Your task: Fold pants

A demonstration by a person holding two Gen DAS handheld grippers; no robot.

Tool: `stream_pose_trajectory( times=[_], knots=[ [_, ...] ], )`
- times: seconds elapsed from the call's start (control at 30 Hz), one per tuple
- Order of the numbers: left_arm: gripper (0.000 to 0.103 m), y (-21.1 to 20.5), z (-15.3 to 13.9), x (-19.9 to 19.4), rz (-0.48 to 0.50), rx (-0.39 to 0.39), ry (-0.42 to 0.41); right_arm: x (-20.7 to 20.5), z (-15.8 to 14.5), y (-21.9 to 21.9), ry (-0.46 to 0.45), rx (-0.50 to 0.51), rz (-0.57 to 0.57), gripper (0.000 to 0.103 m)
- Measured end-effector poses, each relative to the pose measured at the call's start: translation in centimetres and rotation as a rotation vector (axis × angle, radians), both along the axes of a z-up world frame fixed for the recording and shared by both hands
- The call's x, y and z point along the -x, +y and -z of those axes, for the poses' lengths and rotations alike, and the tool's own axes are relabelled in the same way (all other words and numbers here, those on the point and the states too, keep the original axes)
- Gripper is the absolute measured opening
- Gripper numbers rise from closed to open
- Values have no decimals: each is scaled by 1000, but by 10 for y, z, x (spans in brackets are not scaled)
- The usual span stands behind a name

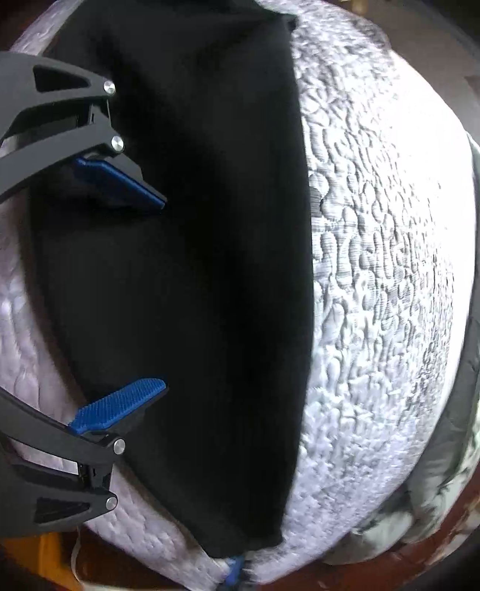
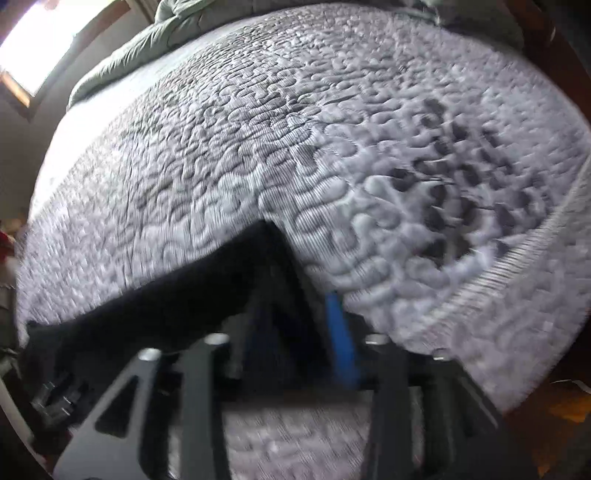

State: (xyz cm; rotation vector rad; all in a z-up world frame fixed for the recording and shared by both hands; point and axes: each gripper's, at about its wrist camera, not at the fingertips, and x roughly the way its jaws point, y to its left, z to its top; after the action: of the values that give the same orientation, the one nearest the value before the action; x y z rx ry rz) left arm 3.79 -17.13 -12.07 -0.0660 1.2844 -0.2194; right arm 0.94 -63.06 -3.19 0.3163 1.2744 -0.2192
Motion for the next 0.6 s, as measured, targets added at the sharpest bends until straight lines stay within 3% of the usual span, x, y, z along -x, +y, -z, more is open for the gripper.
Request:
stream_pose_trajectory(
  times=[0.1,0.17,0.27,0.37,0.6],
  knots=[
    [92,-6,-10,4,-18,19,-18,25,-5,16,36,7,-27,53],
    [92,-15,-12,8,-9,13,-39,33,1,25,61,-7,-41,62],
    [92,-22,-6,10,-1,36,-15,41,15,26,68,-63,-23,65],
    [92,-24,4,9,1,33,8,40,32,15,68,-187,40,65],
    [92,-8,3,5,-24,52,17,23,52,15,79,-163,58,67]
  ],
)
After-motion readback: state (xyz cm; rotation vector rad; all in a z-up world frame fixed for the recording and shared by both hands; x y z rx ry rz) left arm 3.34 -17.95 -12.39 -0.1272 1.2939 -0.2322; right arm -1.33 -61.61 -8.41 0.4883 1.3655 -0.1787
